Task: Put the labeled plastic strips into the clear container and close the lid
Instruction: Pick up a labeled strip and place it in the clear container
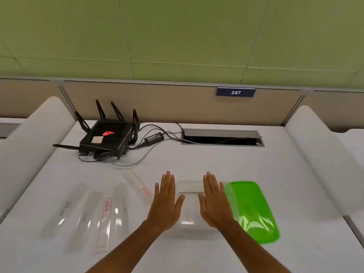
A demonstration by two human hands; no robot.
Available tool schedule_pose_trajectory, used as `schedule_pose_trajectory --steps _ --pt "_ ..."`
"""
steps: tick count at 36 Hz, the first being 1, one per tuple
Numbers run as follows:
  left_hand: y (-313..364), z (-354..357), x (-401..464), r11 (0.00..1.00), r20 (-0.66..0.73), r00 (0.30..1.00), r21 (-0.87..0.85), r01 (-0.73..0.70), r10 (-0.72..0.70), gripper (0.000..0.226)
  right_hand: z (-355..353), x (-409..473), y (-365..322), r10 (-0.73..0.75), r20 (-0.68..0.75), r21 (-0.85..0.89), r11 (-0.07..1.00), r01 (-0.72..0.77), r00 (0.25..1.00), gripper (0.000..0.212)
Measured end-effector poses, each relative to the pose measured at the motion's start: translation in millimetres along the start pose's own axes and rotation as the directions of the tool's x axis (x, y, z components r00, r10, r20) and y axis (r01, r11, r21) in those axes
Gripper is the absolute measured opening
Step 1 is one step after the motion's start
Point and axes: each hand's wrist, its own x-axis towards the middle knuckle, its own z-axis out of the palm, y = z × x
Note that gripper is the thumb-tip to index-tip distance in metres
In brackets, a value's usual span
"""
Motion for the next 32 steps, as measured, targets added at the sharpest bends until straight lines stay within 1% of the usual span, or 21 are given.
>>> schedule_pose_trajectory --steps 3,6,11,15,17,19,22,24,26,28,30,32 --pt "0 6 -11 0.999 0.054 0.998 0.032 0.008 -0.01 0.078 5 -7 -2 0.022 0.024 -0.02 1.0 -0.022 0.999 0.067" --pt "-2 14 -18 1.0 0.067 0.998 0.017 -0.006 0.005 0.079 12 -11 -4 0.038 0.018 -0.031 0.999 -0.038 0.999 0.067" --pt "-4 14 -20 0.999 0.097 0.995 -0.044 0.018 -0.014 0.083 12 -12 -10 0.066 0.009 -0.058 0.996 -0.066 0.998 0.067" --pt "-8 0 -21 0.986 0.089 0.994 -0.15 0.072 -0.059 0.082 10 -9 -24 0.067 -0.082 0.042 0.997 -0.064 0.994 0.061" --pt "-12 -12 -22 0.957 0.089 0.988 -0.252 0.141 -0.122 0.078 10 -7 -33 0.059 -0.166 0.101 0.994 -0.042 0.984 0.054" --pt "-21 -24 -23 0.922 0.039 0.984 -0.343 0.179 -0.176 0.076 10 -4 -44 0.02 -0.253 0.113 0.994 0.009 0.967 0.048" --pt "-38 -42 -26 0.893 -0.084 0.967 -0.41 0.187 -0.241 0.059 14 2 -63 -0.053 -0.367 0.119 0.987 0.104 0.929 0.035" --pt "-52 -50 -29 0.883 -0.128 0.947 -0.415 0.219 -0.296 0.046 16 6 -79 -0.085 -0.397 0.133 0.98 0.149 0.914 0.025" --pt "-69 -54 -32 0.869 -0.136 0.929 -0.42 0.261 -0.345 0.04 19 9 -97 -0.116 -0.395 0.148 0.971 0.188 0.911 0.021" --pt "-85 -57 -36 0.848 -0.115 0.912 -0.428 0.312 -0.393 0.039 23 9 -118 -0.152 -0.368 0.176 0.957 0.229 0.917 0.022" --pt "-102 -59 -40 0.828 -0.114 0.893 -0.44 0.347 -0.435 0.039 27 5 -140 -0.181 -0.291 0.232 0.939 0.253 0.939 0.024" --pt "-116 -61 -44 0.809 -0.104 0.873 -0.441 0.389 -0.476 0.043 35 -1 -159 -0.218 -0.163 0.285 0.923 0.258 0.962 0.03"
